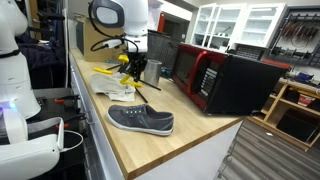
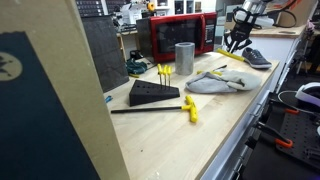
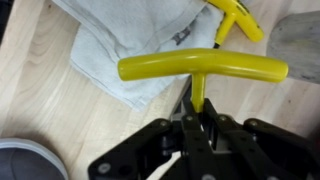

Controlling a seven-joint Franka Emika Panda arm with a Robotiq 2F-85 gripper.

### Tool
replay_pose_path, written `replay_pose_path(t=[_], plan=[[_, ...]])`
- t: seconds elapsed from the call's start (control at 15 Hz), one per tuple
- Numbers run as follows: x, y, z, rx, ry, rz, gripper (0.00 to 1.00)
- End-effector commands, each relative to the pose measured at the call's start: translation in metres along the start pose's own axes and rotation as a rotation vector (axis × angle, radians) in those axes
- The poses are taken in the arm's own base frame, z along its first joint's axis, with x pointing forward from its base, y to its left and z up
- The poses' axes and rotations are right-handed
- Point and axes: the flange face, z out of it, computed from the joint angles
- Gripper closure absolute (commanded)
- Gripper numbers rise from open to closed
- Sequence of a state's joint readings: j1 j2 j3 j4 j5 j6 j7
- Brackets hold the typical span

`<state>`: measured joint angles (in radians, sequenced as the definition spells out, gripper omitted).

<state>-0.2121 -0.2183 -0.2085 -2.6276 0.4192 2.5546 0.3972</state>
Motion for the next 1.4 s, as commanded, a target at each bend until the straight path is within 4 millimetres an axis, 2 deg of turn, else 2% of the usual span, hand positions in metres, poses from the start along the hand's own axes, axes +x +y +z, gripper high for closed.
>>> replay_pose_path(t=[0.0,0.53,0.93,1.2,1.33], plan=[[0.011,-0.026,-0.041,0.147,-0.014,0.016,0.97],[0.011,-0.097,-0.08,0.39,-0.085,0.082,0.97],[0.009,-0.132,-0.115,0.578,-0.203,0.125,0.97],[-0.001,-0.153,-0.111,0.679,-0.331,0.1,0.97],[-0.007,-0.161,-0.098,0.719,-0.421,0.077,0.97]])
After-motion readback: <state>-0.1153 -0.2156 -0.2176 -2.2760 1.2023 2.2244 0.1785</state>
